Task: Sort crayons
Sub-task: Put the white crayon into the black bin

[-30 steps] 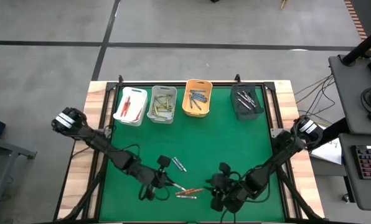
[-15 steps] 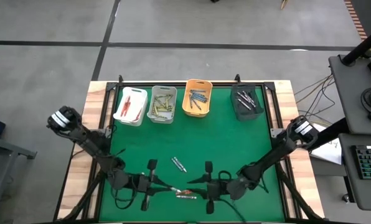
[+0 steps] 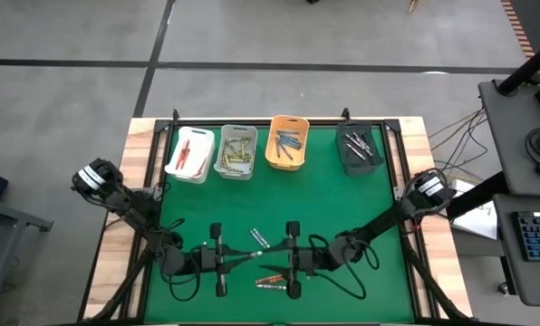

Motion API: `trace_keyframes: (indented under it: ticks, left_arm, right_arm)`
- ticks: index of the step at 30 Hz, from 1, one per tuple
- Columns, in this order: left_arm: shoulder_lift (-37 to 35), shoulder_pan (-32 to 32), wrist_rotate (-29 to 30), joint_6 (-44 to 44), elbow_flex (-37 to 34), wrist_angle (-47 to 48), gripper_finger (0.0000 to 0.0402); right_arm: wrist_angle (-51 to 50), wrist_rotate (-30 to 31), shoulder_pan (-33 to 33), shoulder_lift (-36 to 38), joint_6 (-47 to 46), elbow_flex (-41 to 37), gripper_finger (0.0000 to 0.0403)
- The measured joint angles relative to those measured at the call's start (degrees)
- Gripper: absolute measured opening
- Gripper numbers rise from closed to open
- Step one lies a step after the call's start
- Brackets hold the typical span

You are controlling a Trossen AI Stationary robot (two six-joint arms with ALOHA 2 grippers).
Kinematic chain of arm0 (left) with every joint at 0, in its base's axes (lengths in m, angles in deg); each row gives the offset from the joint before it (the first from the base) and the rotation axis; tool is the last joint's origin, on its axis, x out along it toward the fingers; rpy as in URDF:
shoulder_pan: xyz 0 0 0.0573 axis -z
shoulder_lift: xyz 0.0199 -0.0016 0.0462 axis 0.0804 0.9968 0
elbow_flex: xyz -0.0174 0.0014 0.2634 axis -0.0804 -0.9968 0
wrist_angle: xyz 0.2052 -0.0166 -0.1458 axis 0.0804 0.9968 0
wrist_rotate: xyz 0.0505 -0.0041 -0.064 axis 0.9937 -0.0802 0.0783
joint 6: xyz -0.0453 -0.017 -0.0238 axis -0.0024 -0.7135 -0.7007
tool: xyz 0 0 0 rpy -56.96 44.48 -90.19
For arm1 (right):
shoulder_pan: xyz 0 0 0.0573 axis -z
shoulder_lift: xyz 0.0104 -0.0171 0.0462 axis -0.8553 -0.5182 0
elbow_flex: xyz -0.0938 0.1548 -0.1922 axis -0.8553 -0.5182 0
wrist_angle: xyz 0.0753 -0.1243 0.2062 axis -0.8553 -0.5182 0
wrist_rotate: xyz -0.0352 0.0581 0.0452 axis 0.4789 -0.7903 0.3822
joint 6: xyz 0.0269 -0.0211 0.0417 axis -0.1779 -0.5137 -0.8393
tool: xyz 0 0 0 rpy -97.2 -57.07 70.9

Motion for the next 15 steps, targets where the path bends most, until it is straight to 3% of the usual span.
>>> trace_keyframes:
  ticks: [7,15]
  left_arm:
    - [0.05,0.01,2.10,0.61,0.05,-1.19,0.0000]
    - [0.05,0.01,2.27,0.07,0.07,-1.17,0.0000]
  right_arm:
    - [-0.27,-3.64,2.77,0.00,-0.57,0.93,0.0168]
    - [-0.24,-7.22,5.33,0.00,-1.76,1.10,0.0129]
